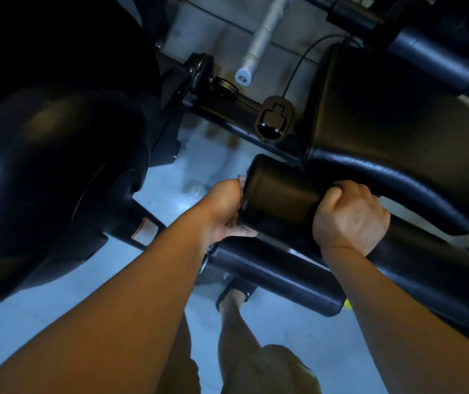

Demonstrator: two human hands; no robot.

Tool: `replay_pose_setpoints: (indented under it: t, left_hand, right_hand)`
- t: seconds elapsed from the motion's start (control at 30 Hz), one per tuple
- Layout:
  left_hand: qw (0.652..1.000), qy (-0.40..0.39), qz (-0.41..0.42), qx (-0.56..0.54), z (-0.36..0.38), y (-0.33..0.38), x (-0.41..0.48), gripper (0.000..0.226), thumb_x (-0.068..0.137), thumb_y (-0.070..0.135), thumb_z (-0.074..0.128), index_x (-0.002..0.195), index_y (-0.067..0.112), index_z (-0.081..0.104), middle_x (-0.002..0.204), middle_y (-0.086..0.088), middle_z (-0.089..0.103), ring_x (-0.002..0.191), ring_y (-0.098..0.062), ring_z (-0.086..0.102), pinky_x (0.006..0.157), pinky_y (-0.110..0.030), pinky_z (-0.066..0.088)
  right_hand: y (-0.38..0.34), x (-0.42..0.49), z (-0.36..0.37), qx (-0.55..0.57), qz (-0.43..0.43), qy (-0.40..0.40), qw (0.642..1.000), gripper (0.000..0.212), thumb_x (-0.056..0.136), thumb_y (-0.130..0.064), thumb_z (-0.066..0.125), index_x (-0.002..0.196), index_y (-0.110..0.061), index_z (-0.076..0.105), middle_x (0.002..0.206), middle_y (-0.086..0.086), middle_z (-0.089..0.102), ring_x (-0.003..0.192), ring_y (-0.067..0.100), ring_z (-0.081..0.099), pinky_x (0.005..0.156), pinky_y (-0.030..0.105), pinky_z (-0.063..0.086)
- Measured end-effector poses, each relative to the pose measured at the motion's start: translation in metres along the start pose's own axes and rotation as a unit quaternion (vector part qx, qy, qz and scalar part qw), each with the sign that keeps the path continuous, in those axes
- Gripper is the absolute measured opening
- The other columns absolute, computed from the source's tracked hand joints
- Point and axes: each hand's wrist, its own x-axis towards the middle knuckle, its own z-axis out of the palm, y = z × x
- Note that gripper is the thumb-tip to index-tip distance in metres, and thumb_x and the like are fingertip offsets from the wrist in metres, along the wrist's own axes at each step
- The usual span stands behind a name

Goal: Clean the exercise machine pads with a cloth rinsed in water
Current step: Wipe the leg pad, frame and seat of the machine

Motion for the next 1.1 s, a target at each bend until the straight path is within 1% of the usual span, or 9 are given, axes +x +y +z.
replay_pose_setpoints:
  t: [0.2, 0.27, 0.37, 0.43, 0.5, 0.57, 0.7, 0.87, 1.1]
  left_hand:
    - [0.997, 0.038, 0.032, 0.059, 0.011, -0.013, -0.042, 0.032, 0.104, 0.032, 0.034, 0.113, 0.022, 0.063, 0.076, -0.008, 0.072, 0.088, -0.036, 0.070, 0.081, -0.047, 0.062]
    - [0.985, 0.127, 0.069, 0.097, 0.014, -0.020, -0.047, 0.034, 0.105, 0.029, 0.034, 0.113, 0.012, 0.063, 0.097, -0.022, 0.072, 0.098, -0.041, 0.070, 0.086, -0.050, 0.060]
    - [0.911, 0.261, 0.227, 0.225, 0.016, -0.033, -0.043, 0.047, 0.109, 0.036, 0.028, 0.118, 0.008, 0.064, 0.105, -0.009, 0.073, 0.101, -0.031, 0.068, 0.086, -0.034, 0.054]
    - [0.872, 0.246, 0.328, 0.267, 0.023, -0.044, -0.047, 0.047, 0.109, 0.042, 0.025, 0.139, 0.017, 0.051, 0.108, 0.003, 0.072, 0.107, -0.014, 0.065, 0.085, -0.021, 0.049]
    - [0.796, 0.203, 0.392, 0.415, 0.030, -0.055, -0.043, 0.053, 0.109, 0.046, 0.021, 0.158, 0.027, 0.026, 0.147, -0.005, 0.054, 0.147, -0.017, 0.034, 0.120, -0.032, 0.028]
    - [0.667, 0.232, 0.408, 0.579, 0.026, -0.058, -0.030, 0.058, 0.108, 0.047, 0.017, 0.163, 0.026, 0.010, 0.169, -0.007, 0.015, 0.157, -0.021, 0.001, 0.127, -0.045, 0.001]
    - [0.524, 0.274, 0.411, 0.694, 0.026, -0.054, -0.019, 0.064, 0.107, 0.046, 0.016, 0.162, 0.014, 0.013, 0.169, -0.012, 0.013, 0.156, -0.030, 0.006, 0.126, -0.053, 0.005]
    - [0.459, 0.280, 0.400, 0.742, 0.054, -0.045, -0.014, 0.064, 0.106, 0.045, 0.015, 0.160, 0.012, 0.024, 0.166, -0.011, 0.025, 0.156, -0.032, 0.011, 0.126, -0.052, 0.006]
    - [0.424, 0.216, 0.399, 0.784, 0.136, -0.053, 0.006, 0.066, 0.102, 0.046, 0.015, 0.155, 0.012, 0.035, 0.156, -0.011, 0.043, 0.148, -0.027, 0.031, 0.125, -0.044, 0.012]
  right_hand:
    - [0.001, -0.003, -0.006, -0.006, -0.005, 0.002, 1.000, 0.047, 0.097, -0.032, 0.030, 0.101, -0.013, 0.073, 0.095, 0.011, 0.069, 0.089, 0.035, 0.061, 0.086, 0.045, 0.042]
    - [0.002, -0.004, -0.009, -0.008, -0.004, -0.006, 1.000, 0.046, 0.098, -0.031, 0.031, 0.099, -0.012, 0.073, 0.094, 0.012, 0.069, 0.089, 0.036, 0.062, 0.086, 0.044, 0.042]
    - [0.003, -0.005, -0.012, -0.007, -0.011, -0.005, 1.000, 0.045, 0.099, -0.031, 0.032, 0.093, -0.011, 0.072, 0.090, 0.012, 0.068, 0.087, 0.036, 0.062, 0.085, 0.044, 0.043]
    - [0.005, -0.004, -0.013, 0.001, -0.012, -0.009, 1.000, 0.046, 0.098, -0.033, 0.030, 0.087, -0.014, 0.070, 0.085, 0.009, 0.067, 0.082, 0.034, 0.063, 0.083, 0.043, 0.045]
    - [0.007, -0.004, -0.014, 0.007, -0.013, -0.020, 1.000, 0.047, 0.096, -0.035, 0.028, 0.083, -0.015, 0.069, 0.081, 0.008, 0.067, 0.078, 0.033, 0.063, 0.080, 0.042, 0.047]
    - [0.010, -0.003, -0.014, 0.015, -0.021, -0.025, 0.999, 0.046, 0.096, -0.033, 0.029, 0.083, -0.014, 0.069, 0.081, 0.008, 0.068, 0.079, 0.033, 0.064, 0.080, 0.042, 0.047]
    - [0.025, -0.007, -0.017, 0.044, -0.054, -0.022, 0.997, 0.045, 0.096, -0.030, 0.033, 0.101, -0.011, 0.073, 0.093, 0.011, 0.073, 0.091, 0.033, 0.067, 0.089, 0.041, 0.047]
    - [0.050, -0.016, -0.030, 0.091, -0.089, -0.063, 0.990, 0.044, 0.100, -0.029, 0.037, 0.132, -0.012, 0.063, 0.130, 0.010, 0.066, 0.124, 0.028, 0.056, 0.116, 0.038, 0.031]
    - [0.144, -0.035, -0.048, 0.112, -0.007, 0.032, 0.993, 0.039, 0.093, -0.028, 0.041, 0.116, -0.011, 0.068, 0.115, 0.009, 0.067, 0.111, 0.031, 0.055, 0.103, 0.042, 0.038]
